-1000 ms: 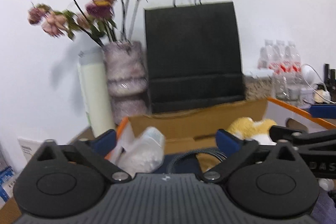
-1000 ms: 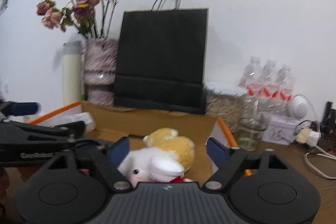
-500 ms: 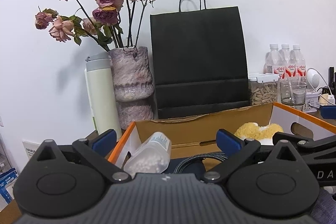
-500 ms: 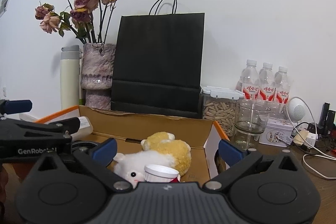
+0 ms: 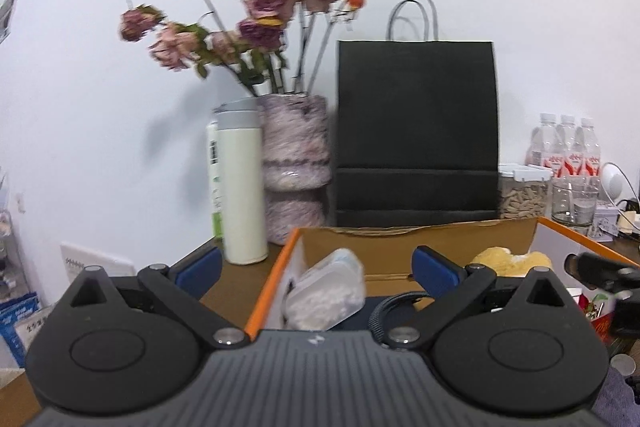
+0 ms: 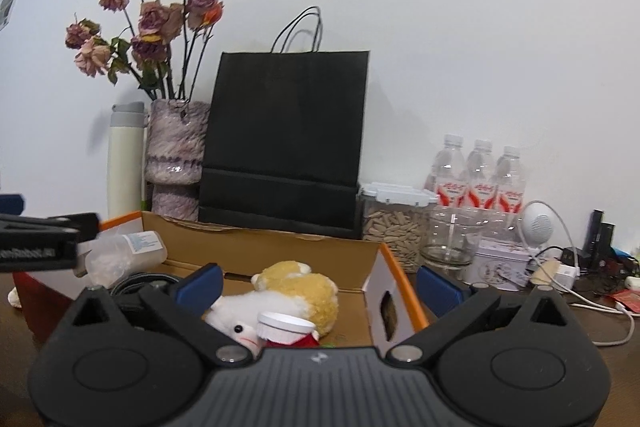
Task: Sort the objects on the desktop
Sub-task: 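Withdraw both tools from the box back over the table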
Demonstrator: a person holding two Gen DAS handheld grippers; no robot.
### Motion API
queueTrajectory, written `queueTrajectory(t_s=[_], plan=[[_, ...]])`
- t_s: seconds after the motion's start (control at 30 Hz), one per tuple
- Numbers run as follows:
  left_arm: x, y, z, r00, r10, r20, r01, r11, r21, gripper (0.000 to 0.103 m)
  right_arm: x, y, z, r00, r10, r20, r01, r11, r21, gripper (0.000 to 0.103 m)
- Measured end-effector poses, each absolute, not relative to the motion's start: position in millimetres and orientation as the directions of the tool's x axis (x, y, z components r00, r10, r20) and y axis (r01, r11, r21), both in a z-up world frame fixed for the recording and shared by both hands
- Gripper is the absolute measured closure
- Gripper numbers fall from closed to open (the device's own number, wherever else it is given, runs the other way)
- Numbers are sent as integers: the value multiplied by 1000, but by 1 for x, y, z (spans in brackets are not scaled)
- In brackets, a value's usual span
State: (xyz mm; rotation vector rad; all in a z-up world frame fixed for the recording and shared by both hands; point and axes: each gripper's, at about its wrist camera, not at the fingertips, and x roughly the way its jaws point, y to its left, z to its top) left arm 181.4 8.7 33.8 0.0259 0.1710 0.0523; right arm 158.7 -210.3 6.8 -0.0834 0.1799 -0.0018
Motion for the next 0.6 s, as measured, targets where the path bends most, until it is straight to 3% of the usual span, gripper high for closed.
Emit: queueTrajectory(t_s=[0.4, 0.57, 0.6], plan=[[150, 65, 36, 955, 188, -231, -190, 982, 16, 0, 109, -219, 10, 980, -57, -193, 46, 997, -62, 0], [149, 92, 34, 920, 190, -342, -198, 980, 11, 0, 105, -208, 7, 953, 13, -302, -33, 998, -62, 3], [150, 96, 32, 911, 190, -365, -198, 980, 17, 0, 105, -205, 5, 945, 23, -327, -47, 997, -65, 8]])
